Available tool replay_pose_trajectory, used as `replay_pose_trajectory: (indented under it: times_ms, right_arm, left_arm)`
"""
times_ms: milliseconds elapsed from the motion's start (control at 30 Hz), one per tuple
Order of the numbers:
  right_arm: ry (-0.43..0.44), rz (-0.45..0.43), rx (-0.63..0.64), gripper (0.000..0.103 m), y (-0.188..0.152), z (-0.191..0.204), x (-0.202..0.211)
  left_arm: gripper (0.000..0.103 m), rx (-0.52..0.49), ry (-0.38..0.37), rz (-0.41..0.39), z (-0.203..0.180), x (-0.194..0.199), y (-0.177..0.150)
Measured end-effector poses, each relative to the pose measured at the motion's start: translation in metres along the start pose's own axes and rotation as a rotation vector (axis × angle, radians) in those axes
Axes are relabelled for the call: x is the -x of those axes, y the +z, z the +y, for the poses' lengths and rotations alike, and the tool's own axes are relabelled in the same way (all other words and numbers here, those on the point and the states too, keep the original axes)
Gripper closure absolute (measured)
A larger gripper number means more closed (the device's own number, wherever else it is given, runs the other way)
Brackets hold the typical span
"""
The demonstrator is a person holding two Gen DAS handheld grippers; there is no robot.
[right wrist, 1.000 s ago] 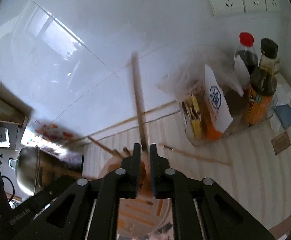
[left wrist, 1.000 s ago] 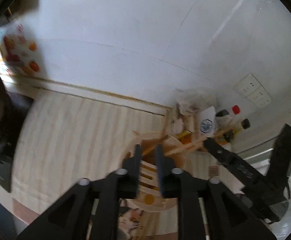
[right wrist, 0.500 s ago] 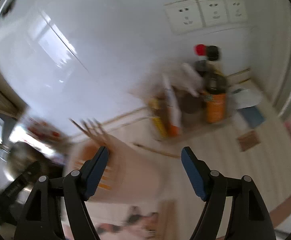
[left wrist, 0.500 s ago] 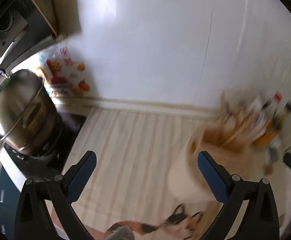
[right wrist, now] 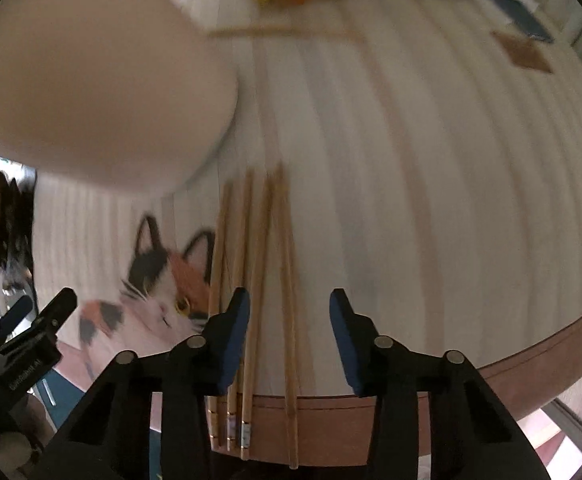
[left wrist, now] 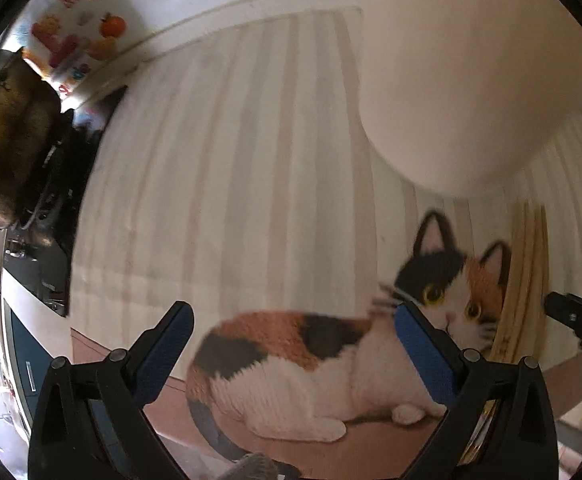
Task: Organize utensils
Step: 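Lower the left tool onto a chopstick and close while the right tool grasps another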
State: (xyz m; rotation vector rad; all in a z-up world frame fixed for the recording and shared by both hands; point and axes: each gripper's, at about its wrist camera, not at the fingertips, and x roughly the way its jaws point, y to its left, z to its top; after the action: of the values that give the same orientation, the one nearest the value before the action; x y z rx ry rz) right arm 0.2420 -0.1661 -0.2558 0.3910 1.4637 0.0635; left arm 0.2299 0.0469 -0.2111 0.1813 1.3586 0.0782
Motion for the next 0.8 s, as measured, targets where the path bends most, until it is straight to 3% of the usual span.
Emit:
replay_pose_trajectory:
  times_ms: [67,100,133,200,267,467,700,733,767,800]
  right_arm:
    - [-0.023,0.024,0.031,0.08,-0.007,0.005,-0.012]
    - [-0.066,-0.012,0.076,0.092,-0.012,0.01,-0.011]
    - [-0.109,-0.012,0.113,0.096,-0.015,0.013,-0.014]
    - [-0.105,-0.013,0.099,0.096,-0.018,0.006,-0.015]
    - [-0.125,-0.006,0.085,0.096,-0.02,-0.005,-0.014]
    - [-0.153,0.0,0.033,0.096,-0.023,-0.052,-0.011]
    - [-0.157,-0.021,0.007,0.096,-0.028,-0.079,-0.015]
    - [-0.162,-0.021,0.01,0.096,-0.028,-0.079,-0.016]
    - [-0.164,-0.022,0.013,0.096,-0.028,-0.082,-0.016]
    - [-0.163,-0.021,0.014,0.096,-0.028,-0.084,-0.017]
  left_arm:
    - [0.001,-0.015,-0.024,0.014,-0.007,-0.003,-0.004]
    - [0.001,-0.021,-0.044,0.021,-0.011,-0.004,-0.005]
    - [0.001,-0.027,-0.075,0.033,-0.015,-0.007,-0.007]
    - [0.001,-0.052,-0.141,0.059,-0.029,-0.01,-0.01]
    - [0.009,-0.083,-0.202,0.077,-0.045,-0.012,-0.011]
    - [0.046,-0.175,-0.334,0.085,-0.083,-0.008,-0.01]
    - [0.063,-0.278,-0.332,0.116,-0.118,-0.01,-0.01]
    - [0.072,-0.279,-0.341,0.115,-0.12,-0.01,-0.01]
    - [0.075,-0.283,-0.333,0.119,-0.122,-0.01,-0.011]
    - [0.086,-0.288,-0.319,0.112,-0.124,-0.009,-0.011]
